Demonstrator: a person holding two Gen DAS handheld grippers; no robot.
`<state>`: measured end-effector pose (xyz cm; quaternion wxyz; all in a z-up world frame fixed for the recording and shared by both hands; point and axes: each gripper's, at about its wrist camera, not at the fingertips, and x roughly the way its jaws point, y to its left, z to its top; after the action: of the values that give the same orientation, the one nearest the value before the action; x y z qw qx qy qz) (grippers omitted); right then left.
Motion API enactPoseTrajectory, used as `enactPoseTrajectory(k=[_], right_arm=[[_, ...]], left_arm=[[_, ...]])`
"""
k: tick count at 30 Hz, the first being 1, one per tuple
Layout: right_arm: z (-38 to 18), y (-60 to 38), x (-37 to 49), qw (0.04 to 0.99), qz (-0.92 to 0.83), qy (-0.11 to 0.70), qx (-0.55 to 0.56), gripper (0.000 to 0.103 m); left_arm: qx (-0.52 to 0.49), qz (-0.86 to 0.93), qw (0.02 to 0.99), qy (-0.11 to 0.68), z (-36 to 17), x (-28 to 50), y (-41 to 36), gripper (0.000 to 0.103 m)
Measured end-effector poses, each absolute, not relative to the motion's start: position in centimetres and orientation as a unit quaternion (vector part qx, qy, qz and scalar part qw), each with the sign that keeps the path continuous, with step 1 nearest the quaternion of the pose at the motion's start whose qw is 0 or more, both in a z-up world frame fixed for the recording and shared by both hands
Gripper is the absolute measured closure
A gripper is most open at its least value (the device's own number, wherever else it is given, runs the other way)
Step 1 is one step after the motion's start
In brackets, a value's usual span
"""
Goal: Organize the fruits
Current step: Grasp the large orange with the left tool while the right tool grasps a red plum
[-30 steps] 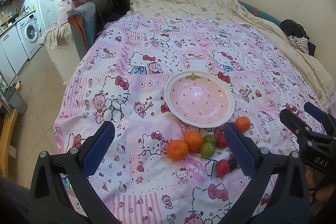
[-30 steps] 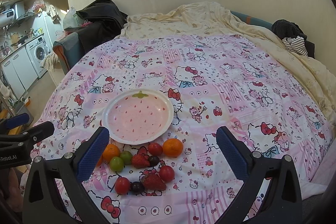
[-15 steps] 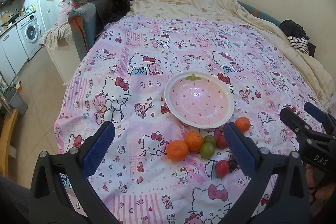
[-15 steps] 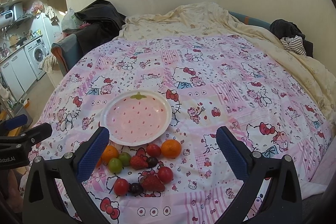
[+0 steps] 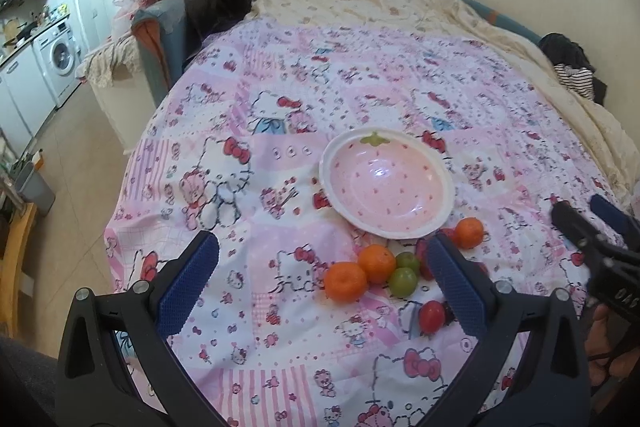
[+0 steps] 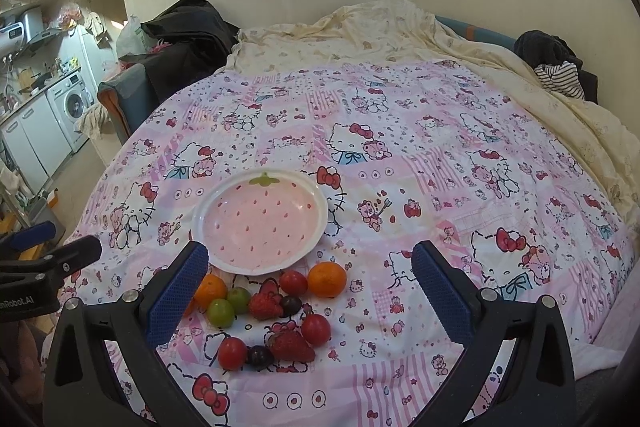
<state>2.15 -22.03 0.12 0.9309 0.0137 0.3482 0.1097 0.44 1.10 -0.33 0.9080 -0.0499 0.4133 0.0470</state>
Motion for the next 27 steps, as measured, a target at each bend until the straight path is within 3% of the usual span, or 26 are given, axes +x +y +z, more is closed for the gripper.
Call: enactPoseTrajectory(k=[8,17,19,23,27], right_arm=[[-1.5,-25.1,3.8,0.896,0.113,0.418,0.094,0.0],[-4.3,-27.0,5.7,0.858,0.099,0.487,0.131,0.003],[-4.4,-26.8,5.8,0.857,0.1,0.491,0.125,0.003],[-4.6,-26.8,5.7,0.851,0.108,0.498,0.128,0.003],[-5.1,-27.1,5.9,0.84,0.112,0.513,0.138,0.01]], left_arm=[[-0.075,0.098,0.88,0.458,-3.0,1.6,4.1,0.003],[-0.044,0.024,0.81,0.585,-10.3,4.7,-0.1,0.031],[-0.033,0.013,0.808,0.588,-11.0,5.0,-0.9,0.047],[-0.014,-0.004,0.808,0.589,-11.6,5.5,-1.8,0.051],[-0.012,-0.011,0.804,0.595,-12.3,5.9,-1.7,0.055]])
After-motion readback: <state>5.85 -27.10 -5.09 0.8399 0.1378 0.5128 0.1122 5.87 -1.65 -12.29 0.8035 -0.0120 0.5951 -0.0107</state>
